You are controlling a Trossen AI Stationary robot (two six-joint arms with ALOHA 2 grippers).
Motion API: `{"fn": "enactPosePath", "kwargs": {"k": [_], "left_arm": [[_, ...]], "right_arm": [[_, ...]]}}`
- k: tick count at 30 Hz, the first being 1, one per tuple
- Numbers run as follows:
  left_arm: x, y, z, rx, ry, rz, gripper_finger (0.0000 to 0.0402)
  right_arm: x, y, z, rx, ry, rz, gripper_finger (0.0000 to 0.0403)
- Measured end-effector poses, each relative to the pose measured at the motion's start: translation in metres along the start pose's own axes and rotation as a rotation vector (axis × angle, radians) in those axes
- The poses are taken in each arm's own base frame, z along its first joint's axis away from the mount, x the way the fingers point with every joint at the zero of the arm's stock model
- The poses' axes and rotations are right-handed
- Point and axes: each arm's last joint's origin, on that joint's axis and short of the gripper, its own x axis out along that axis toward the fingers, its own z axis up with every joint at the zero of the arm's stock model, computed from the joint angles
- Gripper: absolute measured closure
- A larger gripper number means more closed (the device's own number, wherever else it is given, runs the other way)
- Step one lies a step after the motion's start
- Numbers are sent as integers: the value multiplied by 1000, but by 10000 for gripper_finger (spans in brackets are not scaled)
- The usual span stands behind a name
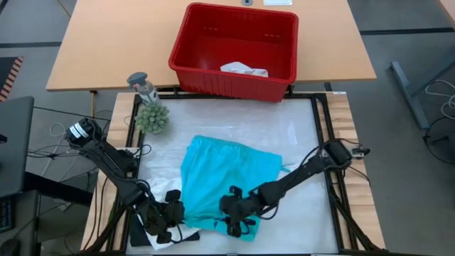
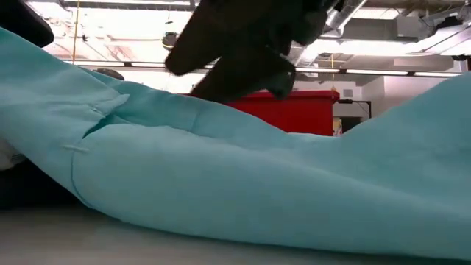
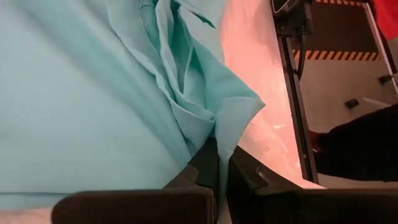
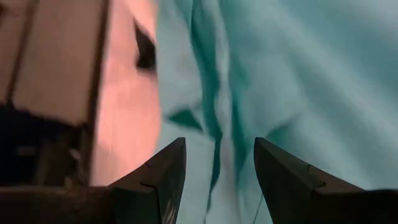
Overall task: Fold Laundry from Bin
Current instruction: Fold the blue shorts
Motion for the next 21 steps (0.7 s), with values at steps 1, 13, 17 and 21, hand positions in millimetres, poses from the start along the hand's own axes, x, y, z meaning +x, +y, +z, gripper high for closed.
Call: {"fn": "enactPosePath", "kwargs": {"k": [1,13,17,21], "left_arm": [[0,0,0,1,2,2,401],[0,1,-1,7,11,12,401],[0,1,-1,7,9,15,401],[0,1,-1,7,7,14,401]], "right_arm": [[5,0,0,-1,41,-11,191],[14,6,7,19,152,-3,206],[13,10,3,13,166,-1,304],[11,13,5,38,163,8,384]]}}
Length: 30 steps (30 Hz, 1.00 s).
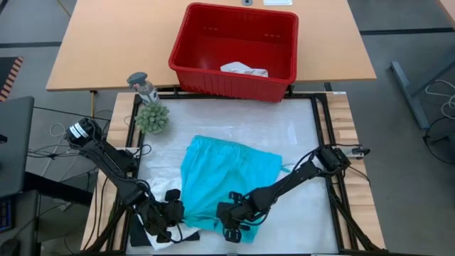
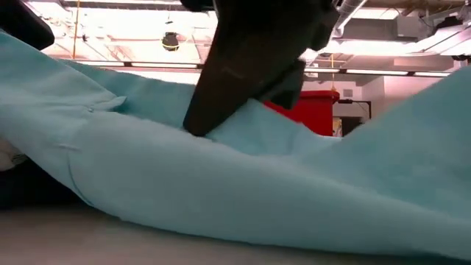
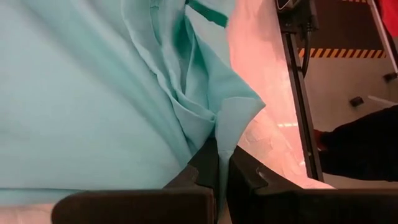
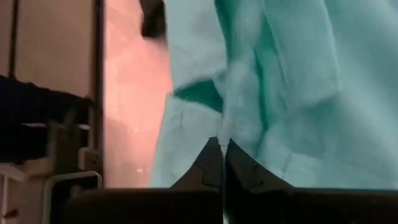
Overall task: Fold Laundry from Bin
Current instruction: Fold the blue shorts
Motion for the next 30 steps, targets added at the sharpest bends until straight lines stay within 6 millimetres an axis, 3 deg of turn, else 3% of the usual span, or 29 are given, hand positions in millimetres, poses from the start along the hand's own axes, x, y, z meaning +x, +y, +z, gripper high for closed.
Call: {"fn": "enactPosePath", "kwargs": {"k": [5,12,17,24,30], "left_arm": [[0,0,0,-13,-2,-1,401],[0,-1,1,-56,-11,-6,401],[0,-2,2,-66,-25,-15,401],[0,-2,2,-106,-26,-14,401],[-6,-8,12,-98,-57,-35,401]], "right_arm": [[-11,20,10,-12,-44,71,385],[-16,51,-12,-49,-17,116,382],[-10,51,-27,-68,-27,38,306],[-10,49,-24,-59,11,102,159],[-24,61,-16,-75,34,142,148]]}}
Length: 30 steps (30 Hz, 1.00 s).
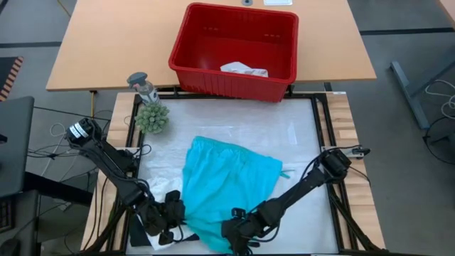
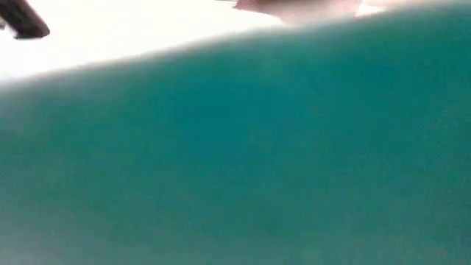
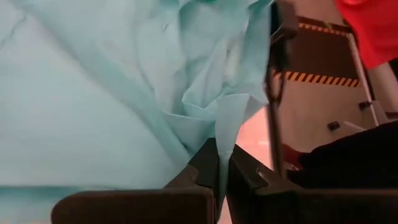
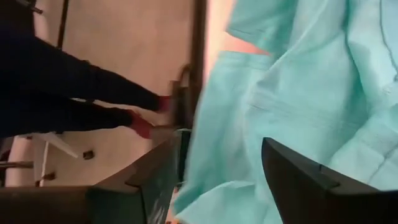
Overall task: Fold Laundry from Bin
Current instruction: Fold the blue shorts
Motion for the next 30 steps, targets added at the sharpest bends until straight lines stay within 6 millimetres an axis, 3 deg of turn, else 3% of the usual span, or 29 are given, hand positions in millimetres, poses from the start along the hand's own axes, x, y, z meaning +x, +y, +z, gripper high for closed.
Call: {"fn": "enactPosePath", "kwargs": {"k": [3,6,11,15,20,30], "left_arm": [[-4,-5,6,19,-18,-15,401],[-4,-5,6,20,-16,-8,401],[-4,-2,4,18,11,23,401],[-4,-1,3,11,22,32,401],[-3,1,4,6,18,41,401],[-3,3,5,26,21,52,401]], "right_arm": [[-19,11,4,-10,31,-11,157],[-28,22,-11,-2,124,-86,159],[-13,48,-64,-26,239,-160,148],[-11,62,-83,4,196,-220,143],[-14,58,-92,-6,81,-414,142],[13,32,-102,31,106,-411,142]]}}
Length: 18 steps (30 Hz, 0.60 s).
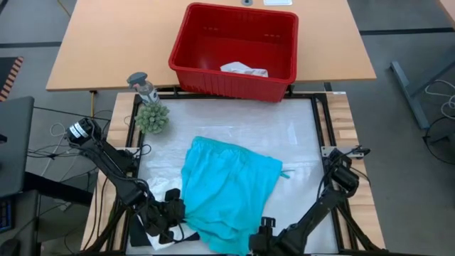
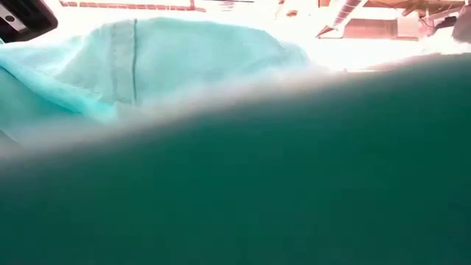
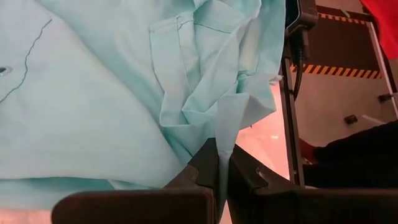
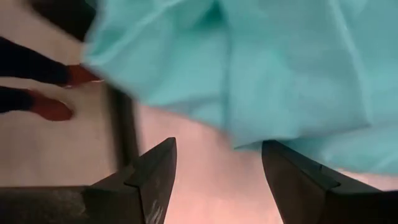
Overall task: Fold Laundry from Bin
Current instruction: Fold the blue shorts
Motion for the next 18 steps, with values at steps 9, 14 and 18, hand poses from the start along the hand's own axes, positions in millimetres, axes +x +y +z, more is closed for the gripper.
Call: {"fn": "enactPosePath", "kwargs": {"k": [9,14,18], "left_arm": [[0,0,0,1,1,1,401],[0,1,-1,2,14,15,401],[0,2,-2,3,16,17,401]], "right_arm": [[9,-4,26,-142,-61,125,142],[9,-2,29,-241,-68,173,142],[9,-1,29,-293,-76,179,142]]}}
